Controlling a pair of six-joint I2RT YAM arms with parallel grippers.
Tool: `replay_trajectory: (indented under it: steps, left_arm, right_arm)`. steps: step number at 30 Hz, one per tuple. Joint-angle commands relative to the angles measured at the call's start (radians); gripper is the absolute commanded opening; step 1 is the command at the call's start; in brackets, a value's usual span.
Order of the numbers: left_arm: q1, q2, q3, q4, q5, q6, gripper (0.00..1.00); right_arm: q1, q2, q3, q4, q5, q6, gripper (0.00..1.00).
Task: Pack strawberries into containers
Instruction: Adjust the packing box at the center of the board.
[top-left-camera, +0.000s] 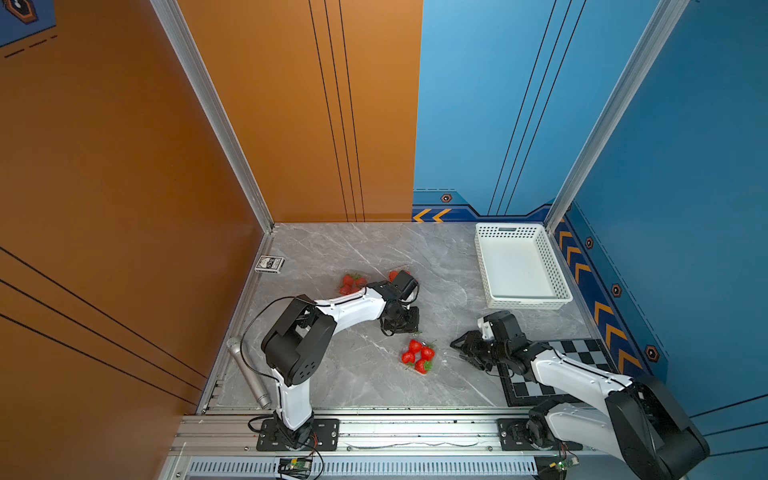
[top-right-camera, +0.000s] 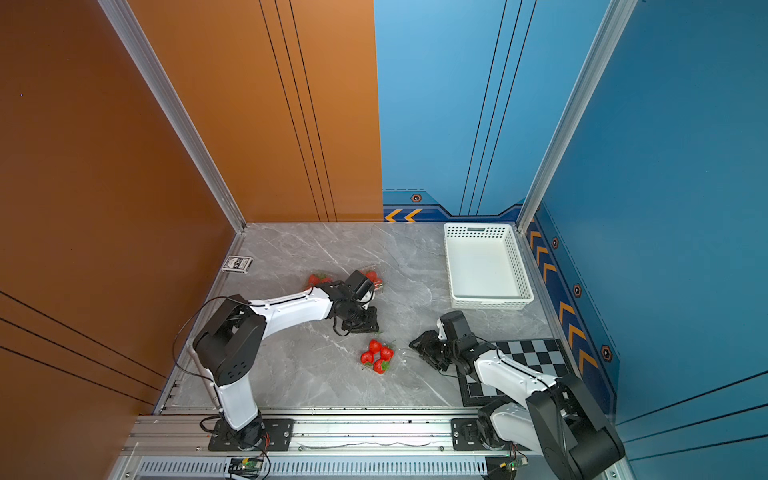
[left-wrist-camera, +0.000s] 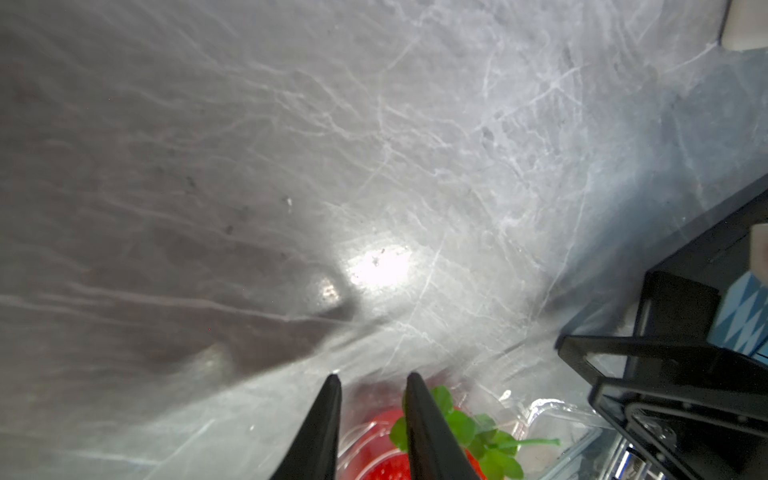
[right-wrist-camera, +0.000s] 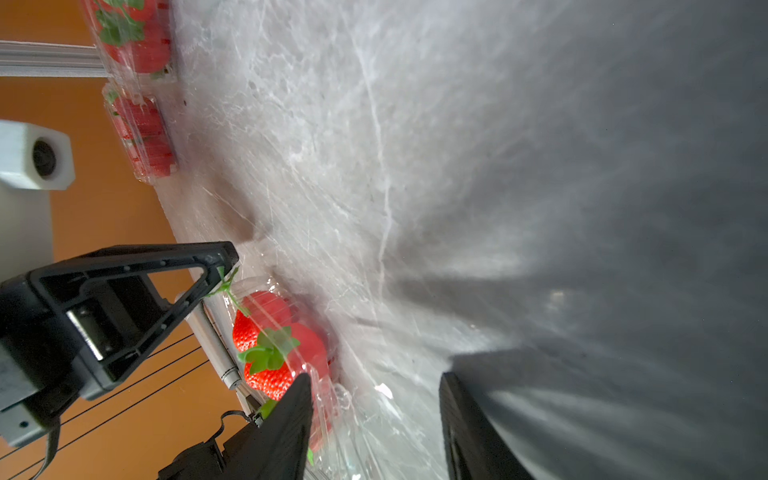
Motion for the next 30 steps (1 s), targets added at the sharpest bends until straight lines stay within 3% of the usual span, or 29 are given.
replay_trajectory:
  steps: [1,12,19,30]
  left_arm:
    - [-0.018,0.003,0.004,0.009,0.049,0.041,0.29]
    - [-0.027,-0.007,0.012,0.021,0.076,0.067,0.29]
    - [-0.011,-0.007,-0.009,0.021,0.066,0.067,0.29]
    - [0.017,0.010,-0.033,0.022,0.077,0.089,0.27]
  right_arm:
    - [0.005,0.021,0.026,0.004,-0.004,-0.013,0.52]
    - [0.009,0.039,0.041,0.010,-0.011,-0.010,0.51]
    - [0.009,0.042,0.069,-0.015,-0.002,-0.025,0.41]
    - [-0.006,0.194,0.307,-0.220,-0.054,-0.326,0.38]
